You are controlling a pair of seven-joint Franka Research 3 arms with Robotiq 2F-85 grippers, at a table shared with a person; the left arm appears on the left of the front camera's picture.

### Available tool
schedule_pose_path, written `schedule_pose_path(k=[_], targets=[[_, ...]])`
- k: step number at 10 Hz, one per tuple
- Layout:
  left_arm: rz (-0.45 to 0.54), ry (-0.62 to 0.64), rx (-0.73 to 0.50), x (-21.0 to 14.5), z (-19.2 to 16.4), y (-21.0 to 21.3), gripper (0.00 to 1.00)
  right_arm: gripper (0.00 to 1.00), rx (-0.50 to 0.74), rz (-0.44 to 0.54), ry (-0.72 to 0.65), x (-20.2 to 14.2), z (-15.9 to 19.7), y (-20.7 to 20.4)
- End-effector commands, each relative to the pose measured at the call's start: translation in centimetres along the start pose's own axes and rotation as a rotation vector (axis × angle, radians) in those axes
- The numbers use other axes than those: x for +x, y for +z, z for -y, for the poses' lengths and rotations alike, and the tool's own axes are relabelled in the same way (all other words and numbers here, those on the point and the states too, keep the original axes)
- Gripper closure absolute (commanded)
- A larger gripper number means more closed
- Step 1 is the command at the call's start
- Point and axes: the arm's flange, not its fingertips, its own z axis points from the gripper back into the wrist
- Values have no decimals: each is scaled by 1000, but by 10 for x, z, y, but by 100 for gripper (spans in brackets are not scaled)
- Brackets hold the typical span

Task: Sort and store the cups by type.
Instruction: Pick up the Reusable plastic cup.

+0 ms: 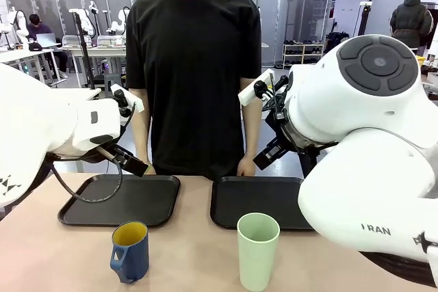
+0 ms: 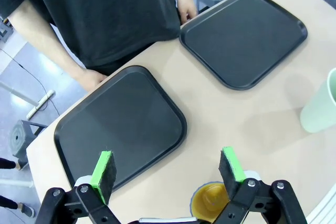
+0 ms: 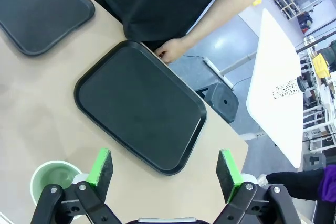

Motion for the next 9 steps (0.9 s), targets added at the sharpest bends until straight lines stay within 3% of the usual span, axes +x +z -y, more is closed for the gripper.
schedule_pose_path(k=[1, 5, 7, 9], targets=[[7, 5, 3, 1, -1, 2, 0, 0, 2, -1, 3, -1, 3, -1], [3, 6, -2, 0, -2, 1, 0, 0, 1, 1, -2, 0, 2, 0], [24, 99, -113, -18, -54, -20, 0, 0, -32, -54, -190, -12, 50, -26], [-4, 165, -69, -45, -110, -34, 0, 0, -95, -148, -315, -36, 98, -43]])
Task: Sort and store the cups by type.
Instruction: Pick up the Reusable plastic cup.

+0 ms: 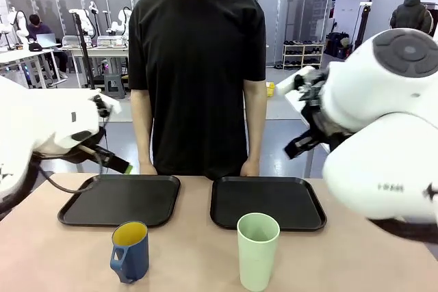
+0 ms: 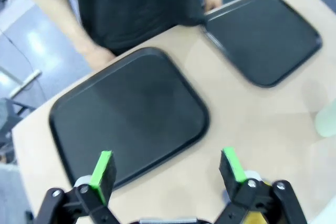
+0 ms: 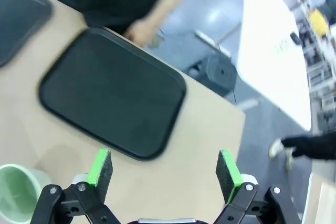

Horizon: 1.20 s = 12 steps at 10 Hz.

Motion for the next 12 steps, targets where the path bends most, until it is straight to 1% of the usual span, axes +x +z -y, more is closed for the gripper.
schedule_pose_path(k=[1, 2, 3, 4, 5, 7, 9, 10, 12], targets=[[2, 57, 3, -14, -64, -14, 0, 0, -64, -64, -138, -5, 38, -24], [13, 91, 26, -24, -93, -26, 0, 0, -45, -114, -152, -11, 63, -41], [-2, 140, 35, -32, -112, -32, 0, 0, 6, -149, -172, -17, 83, -56], [-19, 207, 33, -39, -126, -38, 0, 0, 46, -170, -208, -23, 99, -69], [-25, 249, 34, -42, -132, -42, 0, 0, 50, -196, -247, -31, 111, -79], [-41, 263, 31, -41, -139, -45, 0, 0, 74, -230, -300, -40, 120, -91], [-39, 293, 34, -40, -146, -47, 0, 0, 70, -239, -329, -41, 124, -95], [-51, 261, 42, -46, -135, -36, 0, 0, 49, -231, -309, -46, 118, -97], [-51, 261, 42, -46, -135, -36, 0, 0, 49, -231, -309, -46, 118, -97]])
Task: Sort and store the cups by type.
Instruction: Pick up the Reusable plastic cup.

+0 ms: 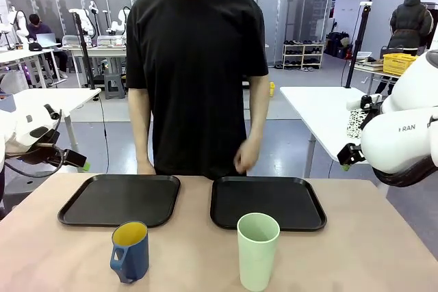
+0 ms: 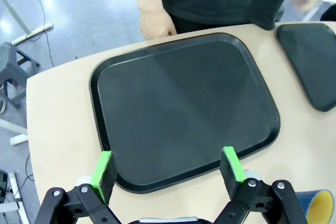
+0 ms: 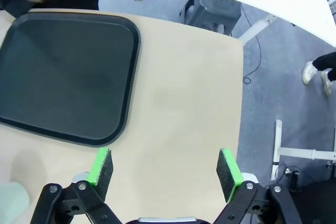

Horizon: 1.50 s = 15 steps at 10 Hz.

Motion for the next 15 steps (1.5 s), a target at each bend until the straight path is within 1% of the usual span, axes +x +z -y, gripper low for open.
schedule_pose_path(k=[1, 13, 14, 15], targets=[[2, -7, 3, -1, 1, 2, 0, 0, -5, 5, 11, -1, 0, 0], [2, -7, 3, -1, 1, 2, 0, 0, 0, 0, 0, 0, 0, 0], [2, -7, 3, -1, 1, 2, 0, 0, 51, -24, 102, 2, 4, 6], [2, -7, 3, -1, 1, 2, 0, 0, 90, -80, 308, 5, -4, 9]])
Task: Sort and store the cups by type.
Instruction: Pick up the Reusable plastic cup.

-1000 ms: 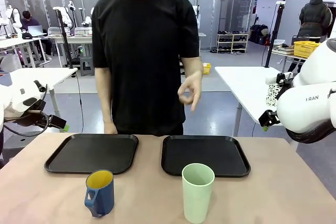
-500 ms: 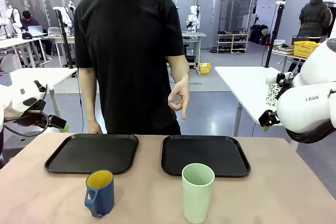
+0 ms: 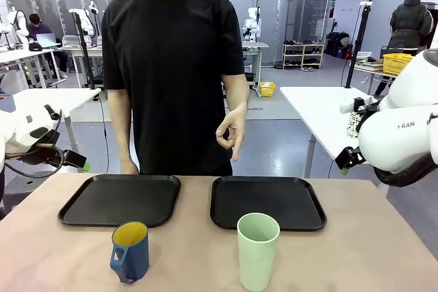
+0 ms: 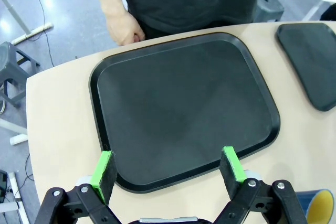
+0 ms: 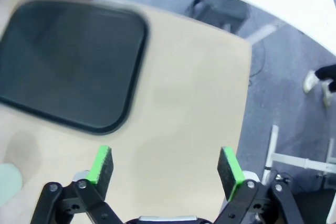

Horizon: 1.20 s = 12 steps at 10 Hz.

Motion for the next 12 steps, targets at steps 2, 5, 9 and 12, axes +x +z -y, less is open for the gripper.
schedule_pose_path(k=[2, 5, 9, 12], targets=[[2, -7, 3, 0, 1, 2, 0, 0, 225, -153, 595, 3, -16, 6], [2, -7, 3, 0, 1, 2, 0, 0, 138, -179, 933, -9, -17, -13], [2, -7, 3, 0, 1, 2, 0, 0, 85, -209, 1109, -20, -3, -44], [2, -7, 3, 0, 1, 2, 0, 0, 89, -239, 1094, -19, -5, -41]])
